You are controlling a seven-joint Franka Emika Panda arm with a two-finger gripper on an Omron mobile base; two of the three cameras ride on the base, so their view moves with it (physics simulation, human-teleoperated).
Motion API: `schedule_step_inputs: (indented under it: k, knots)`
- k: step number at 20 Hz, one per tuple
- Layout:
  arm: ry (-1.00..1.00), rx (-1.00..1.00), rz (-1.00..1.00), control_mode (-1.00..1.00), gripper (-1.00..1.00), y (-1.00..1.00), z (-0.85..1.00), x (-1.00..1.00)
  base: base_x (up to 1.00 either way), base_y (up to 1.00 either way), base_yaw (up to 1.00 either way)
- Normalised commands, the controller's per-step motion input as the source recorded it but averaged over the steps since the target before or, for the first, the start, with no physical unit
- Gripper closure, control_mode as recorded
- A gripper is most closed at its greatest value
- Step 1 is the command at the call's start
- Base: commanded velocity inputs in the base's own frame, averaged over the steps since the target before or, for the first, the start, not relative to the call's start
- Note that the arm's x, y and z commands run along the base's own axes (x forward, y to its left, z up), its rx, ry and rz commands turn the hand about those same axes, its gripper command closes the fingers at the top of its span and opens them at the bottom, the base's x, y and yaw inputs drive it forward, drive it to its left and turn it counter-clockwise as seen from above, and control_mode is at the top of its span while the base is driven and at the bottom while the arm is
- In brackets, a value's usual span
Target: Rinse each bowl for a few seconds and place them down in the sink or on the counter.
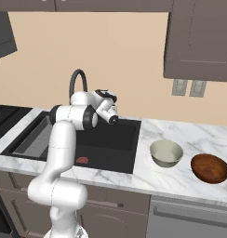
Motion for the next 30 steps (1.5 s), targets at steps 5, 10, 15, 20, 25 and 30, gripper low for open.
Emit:
schedule_step_inputs:
  k: [5, 10, 15, 20, 25, 30]
  knots:
    - [0.0, 0.02, 0.0, -1.0, -1.0, -0.11, -0.11, 0.01, 0.0, 0.0, 0.0]
    - [0.0, 0.02, 0.0, -1.0, -1.0, -0.12, -0.14, 0.01, 0.0, 0.0, 0.0]
    - [0.0, 0.02, 0.0, -1.0, -1.0, -0.17, -0.2, 0.05, 0.0, 0.0, 0.0]
    - [0.05, 0.04, 0.0, -1.0, -1.0, -0.38, -0.33, 0.24, 0.0, 0.0, 0.0]
    - [0.05, 0.06, 0.01, -1.0, 1.0, -0.33, -0.33, 0.23, 0.0, 0.0, 0.0]
    - [0.04, 0.06, 0.01, -1.0, 1.0, -0.41, -0.29, 0.15, 0.0, 0.0, 0.0]
